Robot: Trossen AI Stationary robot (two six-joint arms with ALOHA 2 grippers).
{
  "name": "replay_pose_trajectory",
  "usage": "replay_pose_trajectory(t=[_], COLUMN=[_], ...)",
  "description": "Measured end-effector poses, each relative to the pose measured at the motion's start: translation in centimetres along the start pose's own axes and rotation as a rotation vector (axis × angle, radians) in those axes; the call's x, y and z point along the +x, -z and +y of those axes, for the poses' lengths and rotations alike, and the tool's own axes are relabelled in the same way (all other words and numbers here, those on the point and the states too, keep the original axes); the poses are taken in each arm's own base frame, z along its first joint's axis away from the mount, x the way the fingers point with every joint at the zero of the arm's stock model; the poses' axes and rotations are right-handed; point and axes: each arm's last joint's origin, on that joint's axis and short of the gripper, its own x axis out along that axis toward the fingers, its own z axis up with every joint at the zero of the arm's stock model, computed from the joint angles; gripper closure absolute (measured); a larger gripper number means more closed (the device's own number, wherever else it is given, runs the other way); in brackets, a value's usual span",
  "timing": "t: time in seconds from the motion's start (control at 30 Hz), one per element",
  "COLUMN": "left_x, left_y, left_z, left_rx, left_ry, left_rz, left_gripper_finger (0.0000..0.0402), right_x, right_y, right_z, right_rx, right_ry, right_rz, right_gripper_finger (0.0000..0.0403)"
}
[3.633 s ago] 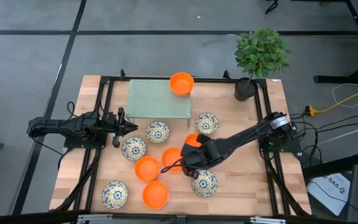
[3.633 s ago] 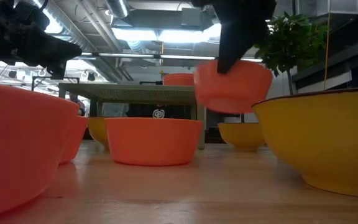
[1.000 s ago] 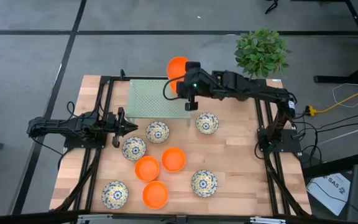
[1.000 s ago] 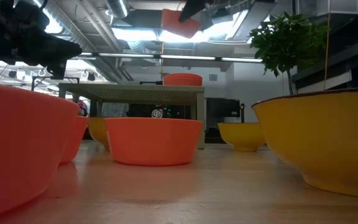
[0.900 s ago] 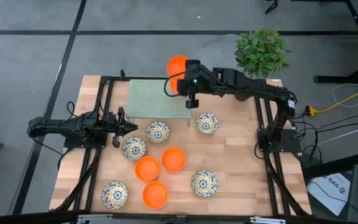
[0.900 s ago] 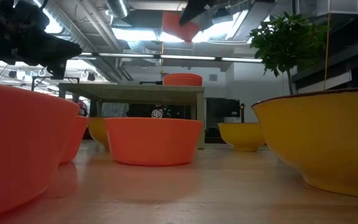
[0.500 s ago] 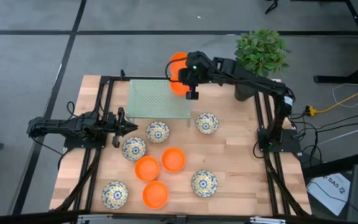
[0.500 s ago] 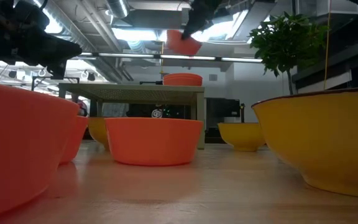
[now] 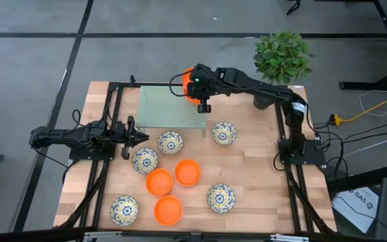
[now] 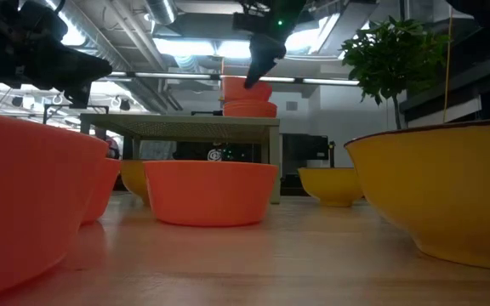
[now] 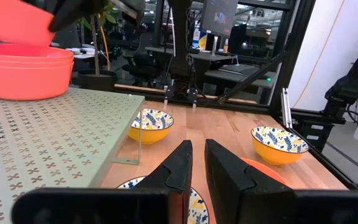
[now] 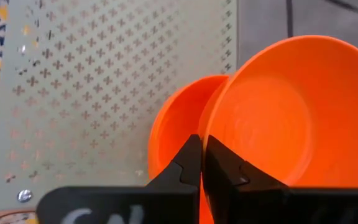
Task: Pick & Place Mini bowls
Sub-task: Stack the orange bowl on top of the other orange bowls on the shelf
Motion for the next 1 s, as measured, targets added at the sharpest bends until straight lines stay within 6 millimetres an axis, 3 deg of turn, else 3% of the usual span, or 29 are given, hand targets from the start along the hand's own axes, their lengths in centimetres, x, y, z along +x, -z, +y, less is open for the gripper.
replay_pose_trajectory(t=[0.7, 1.0], left_x=[0.0, 0.0], left_y=[0.0, 0.0], left_z=[0.0, 0.0], left_rx=[0.0, 0.0], left_ry=[0.0, 0.0], left_rz=[0.0, 0.0], left_gripper_finger=[0.0363, 0.0363], right_x=[0.81, 0.83], right_y=[0.71, 0.78], right_z=[-0.42, -0.53], right_rx=[0.137, 0.153], right_ry=[-0.084, -0.083], right_rz=[0.015, 0.016], right_gripper_finger=[0.0389, 0.0343])
